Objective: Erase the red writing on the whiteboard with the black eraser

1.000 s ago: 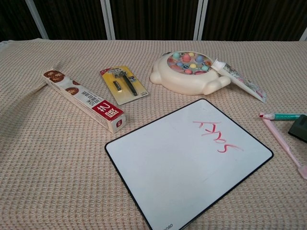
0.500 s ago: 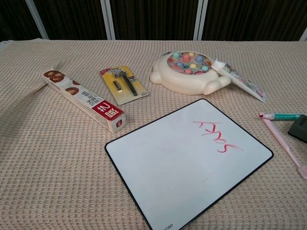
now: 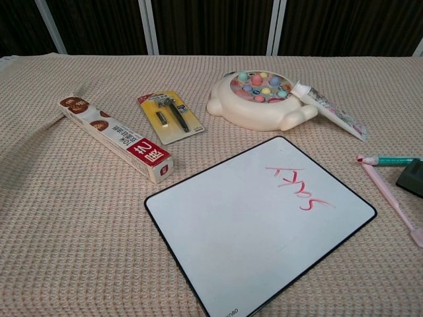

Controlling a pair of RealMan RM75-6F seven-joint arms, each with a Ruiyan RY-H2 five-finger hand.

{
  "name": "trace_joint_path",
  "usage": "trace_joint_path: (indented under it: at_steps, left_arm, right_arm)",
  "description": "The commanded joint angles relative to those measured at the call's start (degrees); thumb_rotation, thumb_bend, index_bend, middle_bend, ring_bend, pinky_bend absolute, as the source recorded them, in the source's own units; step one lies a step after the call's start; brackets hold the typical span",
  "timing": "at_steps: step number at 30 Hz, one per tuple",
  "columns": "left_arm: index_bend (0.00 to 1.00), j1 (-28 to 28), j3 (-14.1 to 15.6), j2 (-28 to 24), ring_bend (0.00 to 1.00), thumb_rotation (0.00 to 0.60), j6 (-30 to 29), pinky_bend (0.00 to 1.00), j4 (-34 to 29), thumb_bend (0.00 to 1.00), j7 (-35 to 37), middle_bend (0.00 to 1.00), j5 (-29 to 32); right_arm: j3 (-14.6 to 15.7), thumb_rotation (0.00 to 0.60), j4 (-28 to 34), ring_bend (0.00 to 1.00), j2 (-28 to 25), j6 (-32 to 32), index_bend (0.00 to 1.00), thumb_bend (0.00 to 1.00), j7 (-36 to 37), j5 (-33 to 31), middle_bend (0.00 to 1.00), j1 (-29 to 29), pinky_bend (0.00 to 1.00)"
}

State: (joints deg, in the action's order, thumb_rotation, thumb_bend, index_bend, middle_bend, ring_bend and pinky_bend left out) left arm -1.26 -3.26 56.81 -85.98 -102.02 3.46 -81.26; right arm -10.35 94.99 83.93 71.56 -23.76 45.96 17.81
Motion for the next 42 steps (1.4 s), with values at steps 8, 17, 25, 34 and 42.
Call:
trace_joint_path:
  at_steps: [8, 17, 25, 34, 42]
  left_arm:
    - [0.19, 0.0, 0.0, 0.0, 0.02, 0.6, 0.0, 0.05, 0.0, 0.63, 0.1, 0.08, 0.0]
    - [0.19, 0.0, 0.0, -0.1, 0.02, 0.6, 0.0, 0.06, -0.1, 0.63, 0.1, 0.08, 0.0]
    - [0.19, 0.1, 0.0, 0.0, 0.02, 0.6, -0.1, 0.06, -0.2, 0.63, -0.2, 0.08, 0.0]
    - [0.19, 0.1, 0.0, 0.0, 0.02, 0.6, -0.2, 0.06, -0.1, 0.63, 0.0, 0.08, 0.0]
    - [0.19, 0.2, -0.1, -0.2, 0.02, 0.6, -0.4, 0.06, 0.1, 0.63, 0.5, 0.08, -0.2]
  right_arm:
    - [-0.9, 0.6, 0.2, 0.48, -0.1, 0.2, 0.48, 0.45, 0.9, 0.1, 0.5, 0.3, 0.31]
    - [-1.8, 0.6, 2.9, 0.48, -4.1, -1.8, 0.48, 0.45, 5.6, 7.0, 0.5, 1.1, 0.31]
    - [-0.3, 0.6, 4.4, 0.48, -5.4, -5.7, 0.48, 0.45, 7.3, 16.0, 0.5, 4.1, 0.31]
    - [-1.9, 0.6, 1.0, 0.48, -1.7, -11.2, 0.48, 0.45, 8.4, 20.7, 0.5, 10.8, 0.31]
    - [-3.2, 0.6, -2.5, 0.48, 1.2, -16.3, 0.49, 0.45, 6.3, 20.5, 0.5, 16.9, 0.31]
